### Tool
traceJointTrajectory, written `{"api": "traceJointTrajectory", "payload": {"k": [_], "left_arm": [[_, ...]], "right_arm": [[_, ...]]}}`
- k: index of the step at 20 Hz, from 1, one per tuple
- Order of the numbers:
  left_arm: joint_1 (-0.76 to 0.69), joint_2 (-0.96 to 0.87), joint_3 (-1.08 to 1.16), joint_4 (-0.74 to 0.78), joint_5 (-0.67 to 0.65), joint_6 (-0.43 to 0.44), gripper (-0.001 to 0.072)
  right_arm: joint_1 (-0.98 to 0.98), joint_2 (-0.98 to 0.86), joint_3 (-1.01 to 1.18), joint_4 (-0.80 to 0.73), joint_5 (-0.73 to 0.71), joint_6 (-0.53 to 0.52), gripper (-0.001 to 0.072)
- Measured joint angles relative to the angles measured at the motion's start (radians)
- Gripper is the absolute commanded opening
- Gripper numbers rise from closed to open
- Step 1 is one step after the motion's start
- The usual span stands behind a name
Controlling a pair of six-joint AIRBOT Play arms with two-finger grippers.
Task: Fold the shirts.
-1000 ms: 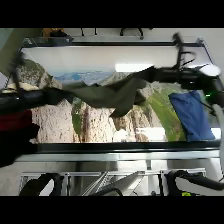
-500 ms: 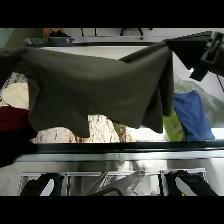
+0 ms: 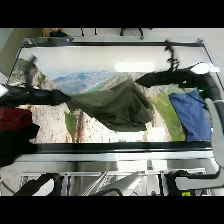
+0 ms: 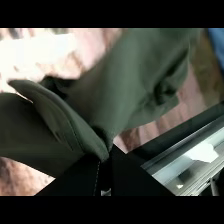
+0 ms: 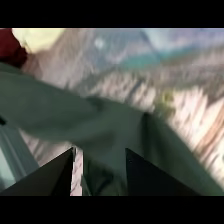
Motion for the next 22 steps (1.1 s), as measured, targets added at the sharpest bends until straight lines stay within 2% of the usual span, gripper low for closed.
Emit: {"api": "traceJointTrajectory", "payload": {"k": [3,7,8,9,12,13,15,18,19,20,21,22], "left_arm": [[0.0,-0.122,-0.08,-0.003,0.039,0.063,0.0022],[0.0,-0.223,-0.117,-0.003,0.082,0.116,0.0022],[0.0,-0.234,-0.12,-0.003,0.09,0.122,0.0022],[0.0,-0.243,-0.123,-0.003,0.102,0.126,0.0022],[0.0,-0.258,-0.127,-0.003,0.117,0.138,0.0022],[0.0,-0.261,-0.127,-0.003,0.121,0.141,0.0022],[0.0,-0.263,-0.128,-0.004,0.121,0.144,0.0022],[0.0,-0.265,-0.129,-0.003,0.121,0.145,0.0022],[0.0,-0.266,-0.129,-0.003,0.121,0.148,0.0022],[0.0,-0.266,-0.129,-0.003,0.121,0.148,0.0022],[0.0,-0.266,-0.129,-0.003,0.12,0.148,0.0022],[0.0,-0.266,-0.129,-0.003,0.12,0.148,0.0022]], "right_arm": [[-0.03,-0.069,-0.006,-0.01,0.068,0.061,0.0361],[-0.047,-0.016,-0.098,-0.074,0.126,0.154,0.0382],[-0.036,0.013,-0.156,-0.082,0.116,0.167,0.048],[-0.017,0.048,-0.232,-0.093,0.084,0.183,0.0669],[0.074,0.12,-0.462,-0.062,-0.103,0.203,0.068],[0.112,0.128,-0.523,-0.031,-0.187,0.201,0.0658],[0.182,0.123,-0.596,0.051,-0.322,0.16,0.0474],[0.259,0.093,-0.644,0.195,-0.47,0.059,0.0457],[0.271,0.084,-0.651,0.235,-0.504,0.029,0.0364],[0.282,0.077,-0.655,0.275,-0.534,-0.002,0.0142],[0.288,0.072,-0.658,0.304,-0.556,-0.027,0.0018],[0.293,0.069,-0.658,0.328,-0.571,-0.047,0.0018]]}}
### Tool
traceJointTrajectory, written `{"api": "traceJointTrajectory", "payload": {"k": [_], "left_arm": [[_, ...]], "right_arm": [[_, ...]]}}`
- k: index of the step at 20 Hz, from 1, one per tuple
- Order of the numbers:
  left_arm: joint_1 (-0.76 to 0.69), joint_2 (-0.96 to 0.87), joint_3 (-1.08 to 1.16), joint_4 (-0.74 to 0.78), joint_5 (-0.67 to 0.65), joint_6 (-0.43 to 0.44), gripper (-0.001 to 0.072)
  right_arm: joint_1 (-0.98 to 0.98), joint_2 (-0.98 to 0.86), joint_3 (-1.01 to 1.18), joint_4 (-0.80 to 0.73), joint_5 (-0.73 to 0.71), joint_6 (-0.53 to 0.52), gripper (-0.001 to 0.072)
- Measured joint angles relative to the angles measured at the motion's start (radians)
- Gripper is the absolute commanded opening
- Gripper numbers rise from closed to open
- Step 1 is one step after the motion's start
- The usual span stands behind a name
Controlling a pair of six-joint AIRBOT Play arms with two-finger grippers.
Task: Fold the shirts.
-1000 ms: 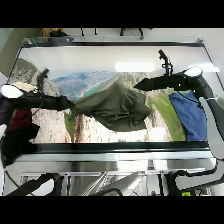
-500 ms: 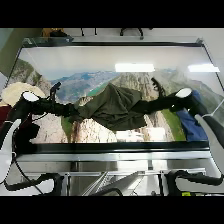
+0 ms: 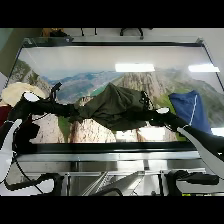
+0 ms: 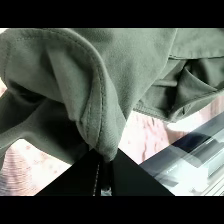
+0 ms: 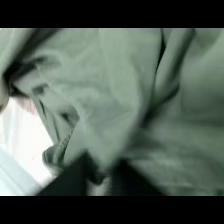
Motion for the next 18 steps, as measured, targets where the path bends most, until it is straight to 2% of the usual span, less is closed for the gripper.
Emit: {"api": "traceJointTrajectory", "payload": {"k": [4,7,12,18], "left_arm": [[0.01,0.031,0.016,0.0,-0.008,0.0,0.0021],[0.057,0.141,0.12,-0.013,-0.04,-0.02,0.0021],[0.184,0.399,0.518,-0.128,-0.072,-0.048,0.0021],[0.29,0.576,0.964,-0.169,-0.063,-0.077,0.0022]], "right_arm": [[-0.003,0.035,0.024,0.012,0.053,-0.035,0.0018],[-0.098,0.151,0.133,-0.148,0.188,0.05,0.0018],[-0.314,0.379,0.56,-0.291,0.359,0.098,0.0017],[-0.399,0.492,0.975,-0.349,0.449,0.093,0.0017]]}}
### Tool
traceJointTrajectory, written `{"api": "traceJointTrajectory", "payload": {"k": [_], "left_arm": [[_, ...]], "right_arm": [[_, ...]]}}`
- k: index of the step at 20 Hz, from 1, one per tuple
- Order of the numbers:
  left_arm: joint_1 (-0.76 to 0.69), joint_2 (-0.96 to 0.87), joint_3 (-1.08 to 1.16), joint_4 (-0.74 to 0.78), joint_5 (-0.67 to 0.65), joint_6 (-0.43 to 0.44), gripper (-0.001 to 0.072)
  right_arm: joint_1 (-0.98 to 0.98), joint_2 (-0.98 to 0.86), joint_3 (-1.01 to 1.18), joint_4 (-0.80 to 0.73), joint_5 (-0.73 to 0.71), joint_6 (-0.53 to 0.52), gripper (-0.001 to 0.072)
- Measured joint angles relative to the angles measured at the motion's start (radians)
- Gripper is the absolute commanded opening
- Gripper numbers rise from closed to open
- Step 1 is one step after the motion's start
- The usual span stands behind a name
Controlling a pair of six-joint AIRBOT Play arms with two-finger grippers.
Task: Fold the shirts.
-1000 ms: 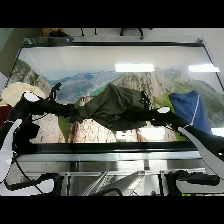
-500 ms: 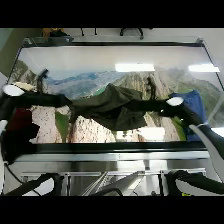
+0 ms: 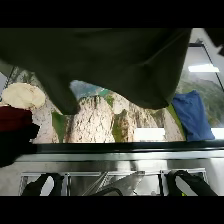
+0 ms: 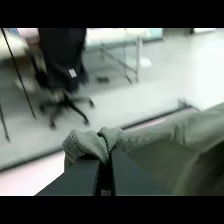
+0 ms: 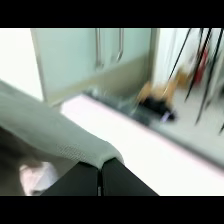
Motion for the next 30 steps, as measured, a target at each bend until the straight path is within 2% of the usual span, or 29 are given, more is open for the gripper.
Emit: {"api": "traceJointTrajectory", "payload": {"k": [4,9,14,16,17,18,19,22,25,27,30], "left_arm": [[0.051,0.05,0.04,-0.01,0.003,-0.006,0.0022],[-0.039,0.006,-0.181,-0.01,0.005,0.014,0.0023],[-0.253,-0.294,-0.391,0.102,0.082,0.064,0.0022],[-0.303,-0.474,-0.406,0.147,0.135,0.076,0.0023],[-0.316,-0.565,-0.389,0.16,0.155,0.08,0.0031],[-0.323,-0.659,-0.354,0.168,0.164,0.08,0.0358],[-0.324,-0.742,-0.307,0.173,0.163,0.079,0.0702],[-0.295,-0.943,-0.115,0.187,0.063,0.031,0.0691],[-0.219,-1.013,0.016,0.193,-0.064,-0.03,0.069],[-0.149,-0.995,0.003,0.197,-0.139,-0.053,0.069],[-0.035,-0.915,-0.152,0.224,-0.229,-0.059,0.069]], "right_arm": [[-0.01,-0.018,0.086,-0.011,0.06,-0.002,0.0018],[-0.005,-0.221,0.108,0.036,0.182,-0.002,0.0018],[0.025,-0.545,0.053,0.049,0.253,0.001,0.0018],[0.031,-0.696,0.032,0.032,0.225,-0.001,0.0018],[0.031,-0.762,0.027,0.026,0.195,-0.002,0.0053],[0.032,-0.823,0.023,0.019,0.156,-0.002,0.0222],[0.031,-0.869,0.021,0.018,0.121,-0.003,0.0343],[0.011,-0.938,0.023,0.002,0.066,-0.003,0.0361],[-0.048,-0.911,0.025,-0.08,0.096,0.046,0.0359],[-0.097,-0.871,0.012,-0.154,0.167,0.087,0.0292],[-0.164,-0.795,-0.101,-0.265,0.277,0.129,0.0301]]}}
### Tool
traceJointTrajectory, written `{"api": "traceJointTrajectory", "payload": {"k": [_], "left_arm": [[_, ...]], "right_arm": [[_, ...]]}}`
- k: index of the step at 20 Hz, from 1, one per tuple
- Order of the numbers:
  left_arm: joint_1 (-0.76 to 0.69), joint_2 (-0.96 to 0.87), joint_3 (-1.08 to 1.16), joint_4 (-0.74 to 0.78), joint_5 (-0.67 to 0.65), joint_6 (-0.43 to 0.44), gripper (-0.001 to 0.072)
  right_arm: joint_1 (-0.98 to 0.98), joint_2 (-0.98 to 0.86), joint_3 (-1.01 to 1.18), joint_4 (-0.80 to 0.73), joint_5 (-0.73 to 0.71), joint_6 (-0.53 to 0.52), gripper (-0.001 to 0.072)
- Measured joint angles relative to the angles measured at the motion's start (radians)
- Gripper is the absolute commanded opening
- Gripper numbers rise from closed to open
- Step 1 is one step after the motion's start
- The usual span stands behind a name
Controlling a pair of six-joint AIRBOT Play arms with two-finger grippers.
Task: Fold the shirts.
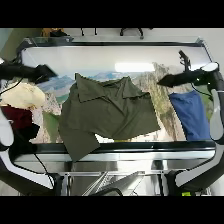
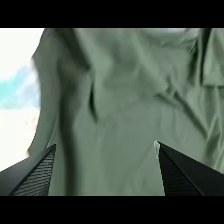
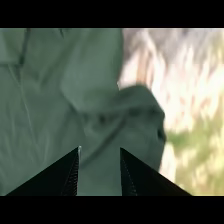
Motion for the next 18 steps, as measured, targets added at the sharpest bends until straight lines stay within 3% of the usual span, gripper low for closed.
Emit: {"api": "traceJointTrajectory", "payload": {"k": [2,4,8,18], "left_arm": [[0.065,0.061,-0.162,0.019,-0.029,0.025,0.0689],[0.121,0.109,-0.329,0.038,-0.035,0.059,0.0596],[0.183,0.146,-0.574,0.05,-0.005,0.126,0.0594],[0.109,0.043,-0.718,0.031,0.048,0.2,0.0594]], "right_arm": [[-0.037,0.059,-0.136,-0.051,0.032,0.009,0.0309],[-0.065,0.114,-0.283,-0.085,0.034,0.012,0.0308],[-0.087,0.174,-0.49,-0.109,0.007,0.008,0.0308],[-0.093,0.197,-0.585,-0.124,0.003,-0.003,0.0309]]}}
